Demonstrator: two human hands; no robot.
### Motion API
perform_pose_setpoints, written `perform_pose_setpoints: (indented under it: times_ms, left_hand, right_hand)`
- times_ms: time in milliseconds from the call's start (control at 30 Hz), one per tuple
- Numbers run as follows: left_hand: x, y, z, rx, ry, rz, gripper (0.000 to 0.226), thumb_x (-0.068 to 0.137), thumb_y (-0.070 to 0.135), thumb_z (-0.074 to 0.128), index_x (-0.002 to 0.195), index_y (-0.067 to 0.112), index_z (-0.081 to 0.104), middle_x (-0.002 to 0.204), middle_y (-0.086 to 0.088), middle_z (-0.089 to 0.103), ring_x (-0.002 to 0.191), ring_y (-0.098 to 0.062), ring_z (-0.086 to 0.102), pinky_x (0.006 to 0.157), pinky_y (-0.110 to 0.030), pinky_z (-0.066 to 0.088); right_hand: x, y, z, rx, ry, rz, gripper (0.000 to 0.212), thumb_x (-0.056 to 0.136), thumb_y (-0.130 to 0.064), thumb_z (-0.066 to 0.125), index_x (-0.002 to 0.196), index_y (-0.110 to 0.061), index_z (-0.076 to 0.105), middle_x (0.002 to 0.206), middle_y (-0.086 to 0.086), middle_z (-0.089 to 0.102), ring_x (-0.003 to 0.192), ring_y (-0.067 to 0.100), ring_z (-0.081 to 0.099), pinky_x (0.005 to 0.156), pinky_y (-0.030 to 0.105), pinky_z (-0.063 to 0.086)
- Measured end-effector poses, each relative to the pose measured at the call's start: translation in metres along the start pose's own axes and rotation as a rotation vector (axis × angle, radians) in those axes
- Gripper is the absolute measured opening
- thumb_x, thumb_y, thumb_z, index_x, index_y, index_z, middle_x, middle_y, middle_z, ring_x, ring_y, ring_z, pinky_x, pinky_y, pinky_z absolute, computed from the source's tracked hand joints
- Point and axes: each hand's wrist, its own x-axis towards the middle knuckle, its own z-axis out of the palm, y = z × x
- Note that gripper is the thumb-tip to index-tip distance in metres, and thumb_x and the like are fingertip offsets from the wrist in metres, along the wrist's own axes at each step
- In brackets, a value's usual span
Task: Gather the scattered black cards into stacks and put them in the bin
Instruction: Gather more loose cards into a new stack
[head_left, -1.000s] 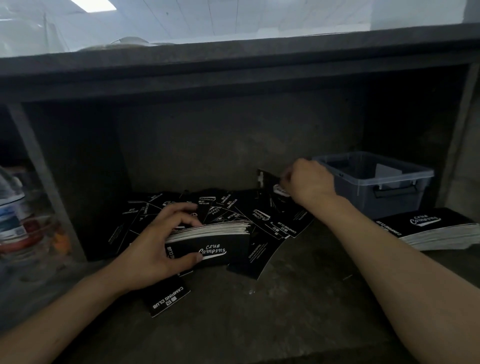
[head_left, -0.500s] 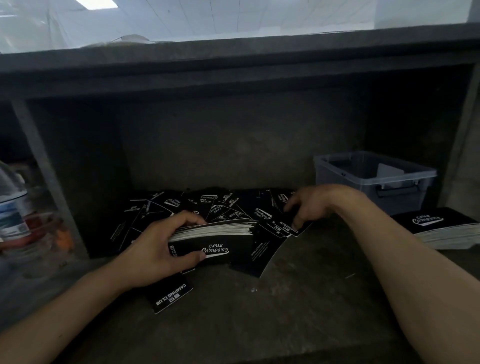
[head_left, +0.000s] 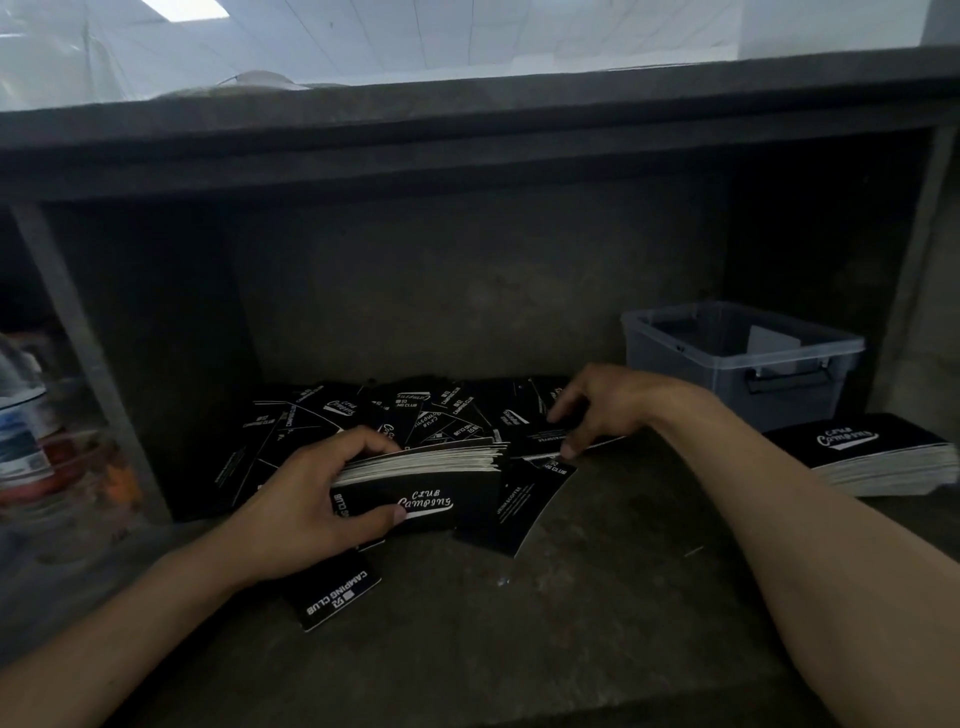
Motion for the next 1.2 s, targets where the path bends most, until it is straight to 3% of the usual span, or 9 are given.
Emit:
perform_pose_setpoints:
  times_ms: [167, 300, 500, 633, 733, 867, 933, 1133, 1200]
  left_hand:
    - [-0.001, -0.001, 0.0, 0.044, 0.018, -0.015, 0.039, 0.075, 0.022, 0.087, 0.105, 0.027, 0.064, 0.096, 0.011, 0.071, 0.084, -0.01, 0.07, 0.075, -0.029, 0.056]
    - [-0.001, -0.002, 0.0, 0.042, 0.012, -0.028, 0.039, 0.075, 0.022, 0.088, 0.105, 0.028, 0.063, 0.095, 0.01, 0.072, 0.081, -0.011, 0.071, 0.073, -0.03, 0.057]
    - [0.0, -0.001, -0.002, 0.004, 0.007, -0.04, 0.042, 0.07, 0.049, 0.078, 0.104, 0.031, 0.062, 0.095, 0.01, 0.072, 0.081, -0.01, 0.071, 0.073, -0.028, 0.057]
    - [0.001, -0.003, 0.0, 0.015, 0.012, 0.003, 0.044, 0.07, 0.049, 0.078, 0.107, 0.03, 0.062, 0.114, 0.015, 0.063, 0.103, -0.009, 0.066, 0.086, -0.026, 0.054]
    - [0.001, -0.004, -0.001, -0.02, 0.012, -0.005, 0.053, 0.069, 0.048, 0.079, 0.116, 0.038, 0.056, 0.137, 0.022, 0.052, 0.124, -0.004, 0.056, 0.099, -0.024, 0.05]
    - [0.0, -0.004, -0.002, -0.18, -0.053, -0.039, 0.084, 0.072, 0.035, 0.085, 0.142, 0.042, 0.039, 0.134, 0.015, 0.062, 0.122, -0.008, 0.062, 0.097, -0.023, 0.053]
    - [0.0, -0.002, -0.003, -0.234, -0.063, -0.056, 0.088, 0.076, 0.023, 0.088, 0.144, 0.047, 0.038, 0.127, 0.013, 0.066, 0.117, -0.01, 0.066, 0.092, -0.021, 0.055]
    - [-0.001, 0.002, -0.001, -0.072, -0.011, -0.035, 0.042, 0.077, 0.02, 0.084, 0.115, 0.03, 0.068, 0.105, 0.011, 0.074, 0.092, -0.007, 0.073, 0.082, -0.026, 0.058]
    - [-0.001, 0.002, -0.001, -0.063, -0.015, -0.051, 0.036, 0.077, 0.02, 0.084, 0.111, 0.027, 0.07, 0.101, 0.008, 0.075, 0.09, -0.009, 0.073, 0.081, -0.029, 0.059]
  right_hand:
    - [0.008, 0.003, 0.006, 0.057, 0.156, -0.096, 0.033, 0.074, -0.052, 0.077, 0.099, -0.032, 0.076, 0.09, -0.021, 0.065, 0.091, 0.003, 0.059, 0.072, 0.017, 0.041]
    - [0.006, -0.003, 0.003, -0.02, 0.308, -0.188, 0.023, 0.087, -0.043, 0.067, 0.091, -0.024, 0.078, 0.085, -0.003, 0.074, 0.08, 0.014, 0.065, 0.07, 0.028, 0.049]
    - [-0.001, -0.016, -0.004, -0.1, 0.442, -0.221, 0.012, 0.074, -0.033, 0.081, 0.085, -0.032, 0.075, 0.068, -0.021, 0.061, 0.078, 0.005, 0.064, 0.066, 0.022, 0.044]
    - [-0.009, -0.019, -0.011, 0.166, 0.368, -0.274, 0.014, 0.075, -0.033, 0.081, 0.087, -0.025, 0.079, 0.082, -0.011, 0.073, 0.082, 0.007, 0.067, 0.082, 0.031, 0.053]
    - [-0.014, -0.031, -0.008, 0.326, 0.191, -0.373, 0.019, 0.08, -0.03, 0.077, 0.098, -0.023, 0.077, 0.092, -0.011, 0.075, 0.087, 0.0, 0.067, 0.083, 0.02, 0.051]
    - [-0.015, -0.051, 0.01, 0.548, -0.184, -0.368, 0.025, 0.094, -0.035, 0.06, 0.11, -0.021, 0.073, 0.107, -0.004, 0.074, 0.101, 0.011, 0.068, 0.086, 0.03, 0.055]
    - [-0.016, -0.049, 0.005, 0.672, -0.205, -0.322, 0.033, 0.097, -0.039, 0.053, 0.116, -0.018, 0.069, 0.111, 0.001, 0.073, 0.105, 0.016, 0.068, 0.086, 0.03, 0.057]
    - [-0.018, -0.018, -0.009, 0.01, -0.207, -0.115, 0.051, 0.062, -0.027, 0.09, 0.108, -0.036, 0.07, 0.107, -0.014, 0.068, 0.106, 0.006, 0.061, 0.093, 0.025, 0.048]
    - [-0.014, -0.018, -0.005, -0.022, -0.196, -0.061, 0.054, 0.058, -0.03, 0.092, 0.106, -0.037, 0.07, 0.103, -0.016, 0.066, 0.101, 0.004, 0.06, 0.09, 0.025, 0.048]
